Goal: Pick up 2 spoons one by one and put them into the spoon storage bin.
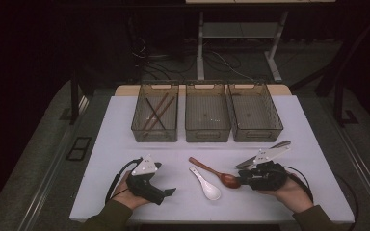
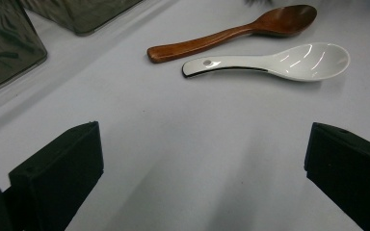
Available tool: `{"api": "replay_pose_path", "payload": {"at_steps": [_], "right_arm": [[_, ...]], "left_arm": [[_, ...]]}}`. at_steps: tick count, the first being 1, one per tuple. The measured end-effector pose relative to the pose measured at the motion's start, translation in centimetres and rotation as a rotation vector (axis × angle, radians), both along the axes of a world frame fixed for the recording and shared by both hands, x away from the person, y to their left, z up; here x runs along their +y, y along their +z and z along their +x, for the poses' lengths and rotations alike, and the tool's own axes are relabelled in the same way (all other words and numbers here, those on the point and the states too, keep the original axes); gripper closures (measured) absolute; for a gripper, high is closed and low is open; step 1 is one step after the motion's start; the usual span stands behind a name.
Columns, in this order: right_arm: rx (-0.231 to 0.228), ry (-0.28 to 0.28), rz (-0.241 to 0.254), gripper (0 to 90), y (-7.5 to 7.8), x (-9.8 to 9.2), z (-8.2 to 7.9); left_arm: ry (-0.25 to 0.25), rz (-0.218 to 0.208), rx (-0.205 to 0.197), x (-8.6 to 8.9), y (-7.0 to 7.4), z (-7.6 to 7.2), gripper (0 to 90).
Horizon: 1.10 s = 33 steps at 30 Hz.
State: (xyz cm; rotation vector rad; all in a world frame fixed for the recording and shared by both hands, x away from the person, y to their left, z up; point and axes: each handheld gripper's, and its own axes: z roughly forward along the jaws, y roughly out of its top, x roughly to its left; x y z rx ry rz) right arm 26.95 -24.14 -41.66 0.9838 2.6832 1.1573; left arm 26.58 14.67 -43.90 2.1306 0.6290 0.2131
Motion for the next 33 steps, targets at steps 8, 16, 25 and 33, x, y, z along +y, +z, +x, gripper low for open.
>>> {"api": "replay_pose_path", "payload": {"at_steps": [8, 16, 25, 33], "right_arm": [[-0.009, 0.014, -0.029, 62.0, -0.6, 1.3, 0.1], [-0.002, -0.001, -0.043, 59.5, -1.2, 1.2, 0.3], [-0.001, -0.002, -0.063, 56.8, -1.8, 1.5, 0.4], [0.02, 0.006, -0.066, 56.1, -2.2, 1.9, 0.4]], "left_arm": [[0.003, -0.004, 0.001, 0.0, 0.0, 0.0, 0.0], [0.0, 0.001, 0.001, 0.0, 0.0, 0.0, 0.0], [-0.001, 0.001, 0.002, -0.1, -0.1, 0.0, 0.0], [-0.004, 0.006, 0.004, -0.1, -0.1, 0.0, 0.0]]}}
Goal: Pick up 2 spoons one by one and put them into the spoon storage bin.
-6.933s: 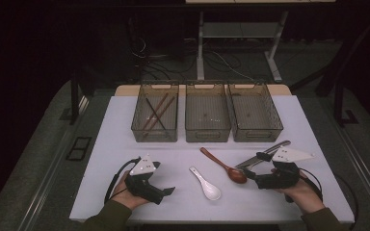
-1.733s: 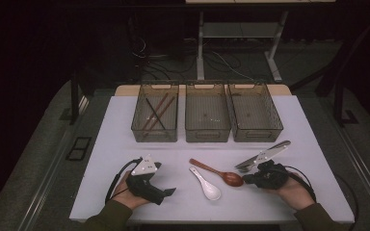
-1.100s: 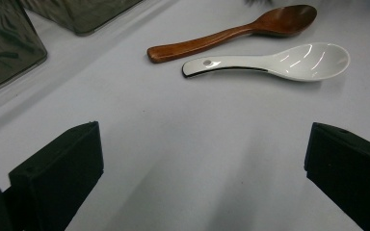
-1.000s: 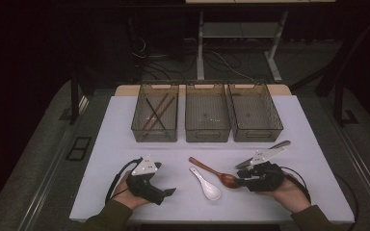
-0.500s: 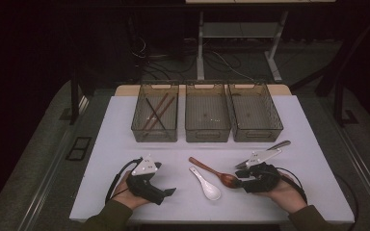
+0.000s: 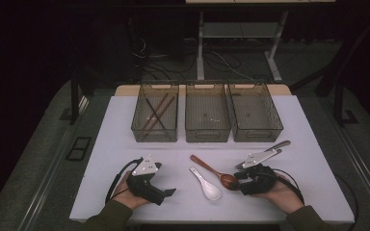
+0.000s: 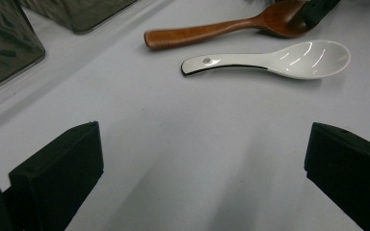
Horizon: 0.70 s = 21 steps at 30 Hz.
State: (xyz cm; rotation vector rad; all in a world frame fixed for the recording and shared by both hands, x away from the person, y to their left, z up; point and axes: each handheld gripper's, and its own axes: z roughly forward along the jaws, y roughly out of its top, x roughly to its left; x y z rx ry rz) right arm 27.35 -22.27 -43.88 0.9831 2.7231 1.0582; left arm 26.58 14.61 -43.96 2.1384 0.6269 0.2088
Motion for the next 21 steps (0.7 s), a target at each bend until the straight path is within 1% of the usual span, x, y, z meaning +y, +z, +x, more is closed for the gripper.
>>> {"api": "replay_pose_path", "payload": {"at_steps": [3, 8, 14, 18, 21], "right_arm": [[0.015, 0.016, 0.002, 61.3, -0.11, 0.19, -0.07], [0.028, 0.019, 0.001, 64.9, -0.21, 0.24, -0.04], [0.042, 0.014, 0.02, 71.0, -0.27, 0.08, -0.04], [0.049, 0.01, 0.044, 78.5, -0.12, -0.16, 0.04], [0.049, 0.014, 0.052, 81.3, 0.01, -0.22, 0.0]], "left_arm": [[-0.001, 0.001, -0.001, 0.0, 0.01, -0.01, 0.0], [-0.002, 0.005, 0.0, -0.02, 0.02, -0.01, 0.0], [-0.001, 0.004, 0.0, -0.02, 0.01, -0.01, 0.0], [-0.001, 0.005, -0.001, -0.02, 0.03, -0.02, 0.0], [0.0, 0.005, 0.0, -0.04, 0.01, -0.03, 0.0]]}}
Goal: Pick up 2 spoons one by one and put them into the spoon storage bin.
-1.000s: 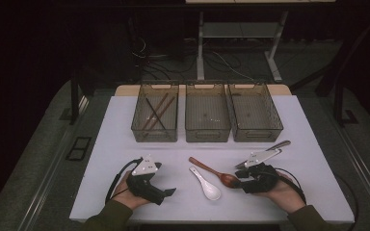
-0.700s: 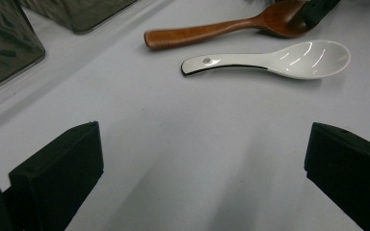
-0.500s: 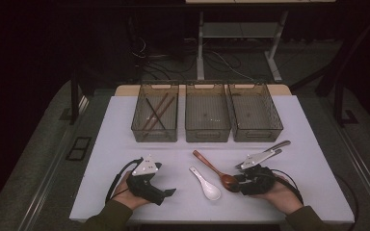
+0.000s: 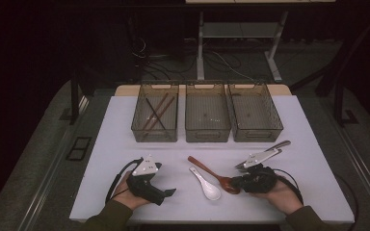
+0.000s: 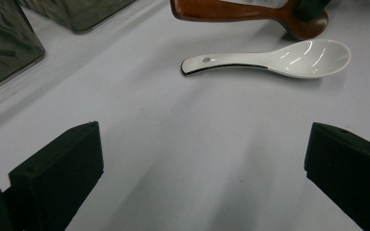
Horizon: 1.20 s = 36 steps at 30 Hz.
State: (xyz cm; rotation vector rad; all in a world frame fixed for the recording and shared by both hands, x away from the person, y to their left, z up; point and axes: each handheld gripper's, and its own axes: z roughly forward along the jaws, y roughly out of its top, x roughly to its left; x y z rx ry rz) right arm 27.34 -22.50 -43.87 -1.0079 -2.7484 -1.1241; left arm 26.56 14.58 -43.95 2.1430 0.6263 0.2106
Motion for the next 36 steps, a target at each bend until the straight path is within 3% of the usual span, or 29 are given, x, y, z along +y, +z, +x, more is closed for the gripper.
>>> {"api": "replay_pose_path", "payload": {"at_steps": [4, 21, 36], "right_arm": [[0.007, 0.009, 0.028, 85.6, 0.4, 0.0, -0.1], [-0.052, -0.03, 0.017, 85.8, 1.1, -0.5, 0.0], [-0.085, -0.054, 0.035, 85.7, 2.1, -1.1, 0.6]], "left_arm": [[-0.001, 0.0, -0.001, 0.0, 0.0, 0.0, 0.0], [0.001, -0.009, -0.001, 0.1, 0.0, 0.1, 0.0], [-0.001, -0.017, -0.003, 0.3, -0.1, 0.3, 0.0]]}}
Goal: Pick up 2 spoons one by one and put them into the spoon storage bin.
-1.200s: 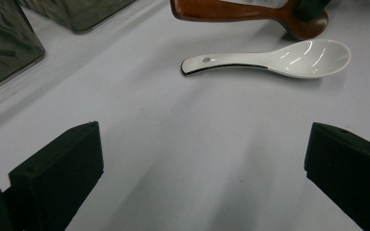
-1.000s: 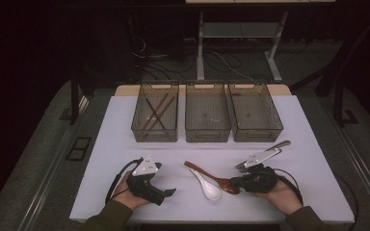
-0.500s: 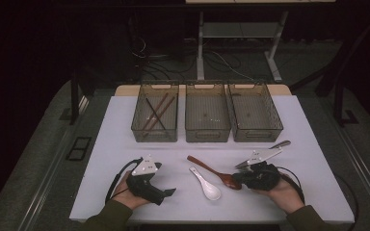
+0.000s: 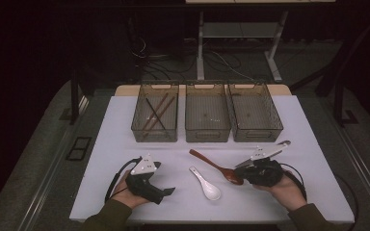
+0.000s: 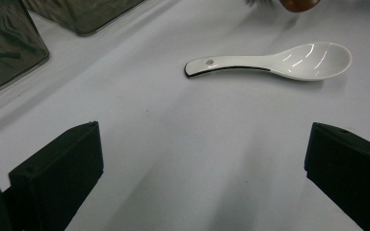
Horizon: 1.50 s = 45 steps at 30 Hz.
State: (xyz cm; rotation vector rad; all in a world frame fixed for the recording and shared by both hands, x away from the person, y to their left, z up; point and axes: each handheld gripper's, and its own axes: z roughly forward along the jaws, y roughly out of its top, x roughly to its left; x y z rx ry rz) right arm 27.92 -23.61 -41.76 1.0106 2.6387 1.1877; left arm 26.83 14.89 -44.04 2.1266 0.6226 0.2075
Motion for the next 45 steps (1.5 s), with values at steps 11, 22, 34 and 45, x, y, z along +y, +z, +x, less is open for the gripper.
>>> {"api": "replay_pose_path", "payload": {"at_steps": [11, 22, 34, 45], "right_arm": [[-0.009, -0.016, 0.02, 85.7, 0.6, -0.4, 0.4], [-0.043, -0.051, 0.033, 85.7, 1.7, -0.6, 1.0], [-0.081, -0.103, 0.055, 85.7, 2.8, -1.0, 2.0], [-0.118, -0.129, 0.056, 85.7, 3.6, -0.7, 3.1]], "left_arm": [[-0.003, -0.001, -0.003, 0.0, 0.1, -0.1, 0.0], [-0.004, -0.001, -0.002, -0.1, 0.1, -0.1, 0.0], [-0.006, 0.001, -0.003, -0.1, 0.0, -0.1, 0.0], [-0.004, -0.004, -0.005, -0.1, 0.1, -0.1, 0.0]]}}
